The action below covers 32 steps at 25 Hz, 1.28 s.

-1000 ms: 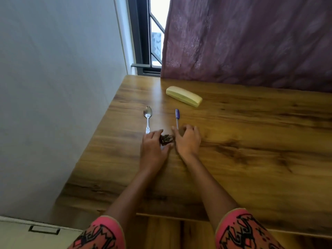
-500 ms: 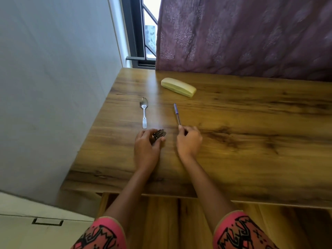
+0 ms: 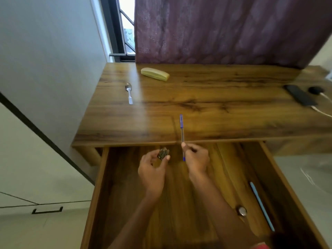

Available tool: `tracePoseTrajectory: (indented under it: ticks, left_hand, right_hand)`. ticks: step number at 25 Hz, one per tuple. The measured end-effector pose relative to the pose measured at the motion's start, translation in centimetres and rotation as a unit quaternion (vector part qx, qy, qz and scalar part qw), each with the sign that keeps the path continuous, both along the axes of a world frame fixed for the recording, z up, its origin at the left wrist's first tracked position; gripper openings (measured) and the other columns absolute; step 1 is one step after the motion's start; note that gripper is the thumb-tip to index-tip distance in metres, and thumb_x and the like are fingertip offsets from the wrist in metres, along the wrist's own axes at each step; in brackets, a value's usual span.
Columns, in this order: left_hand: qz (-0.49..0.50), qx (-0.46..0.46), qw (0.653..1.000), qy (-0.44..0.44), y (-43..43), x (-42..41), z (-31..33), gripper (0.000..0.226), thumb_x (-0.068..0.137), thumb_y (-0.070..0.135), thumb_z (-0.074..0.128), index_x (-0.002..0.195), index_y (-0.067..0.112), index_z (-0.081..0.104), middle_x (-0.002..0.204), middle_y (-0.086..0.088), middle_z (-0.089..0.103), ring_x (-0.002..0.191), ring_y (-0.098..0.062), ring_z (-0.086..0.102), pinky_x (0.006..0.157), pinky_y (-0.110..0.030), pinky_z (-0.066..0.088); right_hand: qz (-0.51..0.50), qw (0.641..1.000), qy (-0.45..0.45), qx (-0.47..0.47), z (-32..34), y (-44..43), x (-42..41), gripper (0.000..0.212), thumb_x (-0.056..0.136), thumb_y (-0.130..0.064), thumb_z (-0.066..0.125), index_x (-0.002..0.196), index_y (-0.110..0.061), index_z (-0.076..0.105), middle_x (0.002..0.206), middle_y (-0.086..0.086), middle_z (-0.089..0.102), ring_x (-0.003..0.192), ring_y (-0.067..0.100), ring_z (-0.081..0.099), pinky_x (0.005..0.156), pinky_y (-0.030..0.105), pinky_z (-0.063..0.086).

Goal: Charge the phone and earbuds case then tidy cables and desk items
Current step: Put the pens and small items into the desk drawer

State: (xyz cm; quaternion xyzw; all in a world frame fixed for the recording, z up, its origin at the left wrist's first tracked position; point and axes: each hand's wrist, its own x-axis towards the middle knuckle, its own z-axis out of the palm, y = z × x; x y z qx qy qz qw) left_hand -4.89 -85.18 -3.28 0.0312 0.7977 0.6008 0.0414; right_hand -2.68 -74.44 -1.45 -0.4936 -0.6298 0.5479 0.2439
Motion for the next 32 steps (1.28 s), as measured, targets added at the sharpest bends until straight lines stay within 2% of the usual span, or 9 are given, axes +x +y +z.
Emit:
tracePoseTrajectory:
  ticks: [2, 5, 8, 12, 14, 17, 26, 29, 32]
  left_hand:
    - [-0.032, -0.023, 0.999, -0.028, 0.0, 3.9, -1.6, 0.026, 0.074, 0.024, 0.074, 0.095, 0.027, 0.059, 0.094, 0.008, 0.060, 0.081, -0.002, 0.054, 0.066, -0.016, 0.043]
    - [-0.086, -0.068, 0.992, -0.060, 0.3, 7.9, -4.0, 0.029, 0.073, 0.025, 0.076, 0.099, 0.019, 0.064, 0.097, 0.002, 0.064, 0.086, -0.010, 0.057, 0.071, -0.023, 0.045]
    - [-0.165, -0.134, 0.974, -0.076, 0.5, 10.8, -5.9, 0.034, 0.074, 0.028, 0.074, 0.105, 0.016, 0.064, 0.100, 0.003, 0.066, 0.094, -0.011, 0.060, 0.074, -0.022, 0.045]
    - [-0.219, -0.232, 0.944, -0.080, 0.9, 12.5, -7.5, 0.035, 0.077, 0.033, 0.070, 0.109, 0.022, 0.062, 0.105, 0.004, 0.068, 0.097, -0.012, 0.062, 0.082, -0.028, 0.052]
    - [-0.222, -0.250, 0.940, -0.071, 1.5, 12.9, -7.7, 0.034, 0.077, 0.031, 0.071, 0.109, 0.023, 0.062, 0.107, 0.005, 0.067, 0.098, -0.012, 0.062, 0.081, -0.027, 0.051]
    - [-0.238, -0.274, 0.929, -0.068, 2.1, 13.3, -8.1, 0.032, 0.077, 0.030, 0.071, 0.107, 0.023, 0.063, 0.106, 0.006, 0.067, 0.097, -0.011, 0.061, 0.080, -0.027, 0.050]
    - [-0.274, -0.280, 0.917, -0.073, 1.8, 12.7, -9.4, 0.038, 0.073, 0.032, 0.074, 0.107, 0.025, 0.061, 0.114, 0.006, 0.060, 0.102, -0.011, 0.056, 0.084, -0.028, 0.047]
    - [-0.275, -0.262, 0.923, -0.065, 1.8, 12.8, -9.4, 0.042, 0.070, 0.026, 0.076, 0.109, 0.020, 0.061, 0.116, 0.002, 0.060, 0.106, -0.013, 0.055, 0.086, -0.026, 0.044]
    - [-0.268, -0.238, 0.931, -0.074, 1.7, 12.7, -9.2, 0.048, 0.066, 0.022, 0.080, 0.110, 0.017, 0.061, 0.116, -0.001, 0.060, 0.104, -0.014, 0.056, 0.084, -0.024, 0.045]
  right_hand:
    - [0.005, 0.999, -0.030, 0.023, -1.3, -0.4, 5.4, 0.019, 0.083, -0.025, 0.066, 0.098, -0.013, 0.071, 0.093, 0.002, 0.072, 0.083, 0.013, 0.064, 0.078, 0.030, 0.052]
    - [0.038, 0.992, -0.103, 0.065, -3.1, -0.2, 11.8, 0.020, 0.083, -0.025, 0.066, 0.099, -0.013, 0.071, 0.093, 0.002, 0.072, 0.081, 0.011, 0.063, 0.066, 0.021, 0.046]
    - [0.086, 0.973, -0.196, 0.080, -4.6, 0.3, 16.2, 0.020, 0.083, -0.024, 0.066, 0.100, -0.015, 0.070, 0.097, -0.001, 0.071, 0.088, 0.012, 0.063, 0.067, 0.017, 0.042]
    - [0.124, 0.946, -0.283, 0.100, -6.5, 0.8, 18.5, 0.019, 0.083, -0.025, 0.065, 0.099, -0.014, 0.070, 0.095, 0.000, 0.068, 0.091, 0.013, 0.061, 0.077, 0.023, 0.047]
    - [0.135, 0.934, -0.312, 0.108, -7.1, 1.2, 18.8, 0.018, 0.084, -0.025, 0.065, 0.096, -0.013, 0.070, 0.089, -0.002, 0.061, 0.091, 0.015, 0.061, 0.077, 0.024, 0.047]
    - [0.145, 0.912, -0.360, 0.132, -8.1, 1.4, 18.8, 0.020, 0.082, -0.030, 0.065, 0.094, -0.014, 0.069, 0.093, 0.001, 0.068, 0.090, 0.016, 0.063, 0.075, 0.025, 0.050]
    - [0.154, 0.890, -0.403, 0.149, -9.0, 1.4, 18.3, 0.022, 0.085, -0.031, 0.062, 0.098, -0.014, 0.066, 0.096, 0.004, 0.068, 0.089, 0.016, 0.063, 0.068, 0.024, 0.048]
    - [0.147, 0.894, -0.394, 0.153, -9.1, 1.2, 18.5, 0.023, 0.084, -0.033, 0.063, 0.097, -0.015, 0.066, 0.094, 0.003, 0.067, 0.088, 0.014, 0.062, 0.071, 0.024, 0.050]
    - [0.120, 0.914, -0.360, 0.142, -9.0, 0.9, 18.7, 0.025, 0.080, -0.036, 0.067, 0.096, -0.017, 0.065, 0.091, 0.000, 0.066, 0.083, 0.011, 0.060, 0.067, 0.023, 0.046]
